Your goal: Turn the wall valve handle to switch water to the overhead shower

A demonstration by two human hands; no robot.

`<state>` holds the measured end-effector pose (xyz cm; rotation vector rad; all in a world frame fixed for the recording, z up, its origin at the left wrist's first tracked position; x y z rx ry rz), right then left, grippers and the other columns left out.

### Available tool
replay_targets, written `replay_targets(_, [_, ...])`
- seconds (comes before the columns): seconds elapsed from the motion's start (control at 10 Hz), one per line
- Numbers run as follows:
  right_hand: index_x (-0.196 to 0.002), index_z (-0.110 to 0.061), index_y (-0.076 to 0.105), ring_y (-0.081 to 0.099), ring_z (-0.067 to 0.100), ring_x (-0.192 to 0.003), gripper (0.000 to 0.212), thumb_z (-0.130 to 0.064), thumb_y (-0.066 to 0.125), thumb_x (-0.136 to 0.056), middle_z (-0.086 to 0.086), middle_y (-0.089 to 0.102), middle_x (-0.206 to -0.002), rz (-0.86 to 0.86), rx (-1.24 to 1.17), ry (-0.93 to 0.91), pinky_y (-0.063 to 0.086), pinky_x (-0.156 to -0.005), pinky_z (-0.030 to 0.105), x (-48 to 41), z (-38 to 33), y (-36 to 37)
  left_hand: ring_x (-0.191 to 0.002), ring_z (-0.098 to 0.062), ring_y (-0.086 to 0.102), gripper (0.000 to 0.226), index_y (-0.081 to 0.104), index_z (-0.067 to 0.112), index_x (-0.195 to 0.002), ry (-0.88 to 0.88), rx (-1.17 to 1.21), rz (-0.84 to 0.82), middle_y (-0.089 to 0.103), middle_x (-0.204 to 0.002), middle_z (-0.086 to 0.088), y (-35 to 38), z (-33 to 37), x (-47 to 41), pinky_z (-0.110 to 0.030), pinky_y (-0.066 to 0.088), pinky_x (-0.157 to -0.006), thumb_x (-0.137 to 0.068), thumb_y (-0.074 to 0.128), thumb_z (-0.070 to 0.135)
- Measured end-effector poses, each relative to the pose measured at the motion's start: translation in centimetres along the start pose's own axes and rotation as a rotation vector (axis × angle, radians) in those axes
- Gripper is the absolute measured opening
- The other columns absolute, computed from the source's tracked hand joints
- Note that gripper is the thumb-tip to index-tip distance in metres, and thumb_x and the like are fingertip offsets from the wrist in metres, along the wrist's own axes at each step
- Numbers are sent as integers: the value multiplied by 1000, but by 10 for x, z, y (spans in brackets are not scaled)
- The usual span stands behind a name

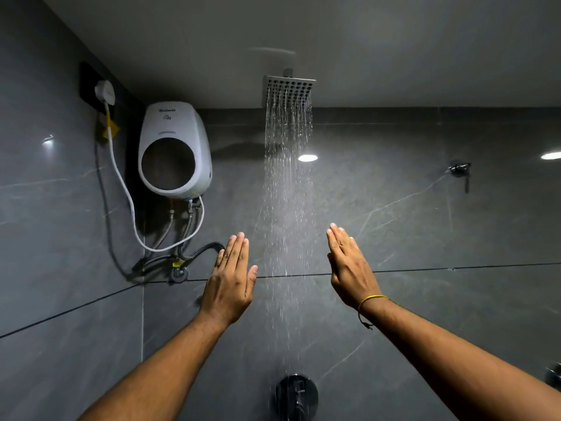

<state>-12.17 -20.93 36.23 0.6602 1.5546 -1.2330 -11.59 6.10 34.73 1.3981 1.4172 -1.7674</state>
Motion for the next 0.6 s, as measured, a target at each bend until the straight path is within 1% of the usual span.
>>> replay_targets(0.2, [-162,-5,25,19,29,-161,60,-8,45,-105,13,19,-173,-2,6,3,21,-132,45,1,2,4,-162,-22,10,67,18,5,-163,-3,-8,-9,14,-173,-10,3,-3,3,-41,18,-131,-107,25,40])
replay_targets(0.4, [-163,-6,24,18,28,-162,62,-8,45,-105,11,17,-173,-27,13,15,21,-132,46,3,5,13,-162,-23,11,68,17,4,-163,-7,-23,-25,13,-173,-11,8,-7,1,-41,16,-131,-107,24,41])
replay_targets(0.6, [-163,-6,25,19,28,-161,62,-6,47,-105,11,18,-173,-9,-75,17,25,-130,49,1,-4,8,-162,-23,12,69,20,4,-163,0,-9,-17,16,-173,-11,7,-3,0,-40,16,-131,-106,28,42])
Point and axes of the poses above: each hand's wrist, its own x-axis away from the middle knuckle, its own y-axis out of the palm, z = x × y, the point moved 7 cm from there along -x, towards the middle knuckle
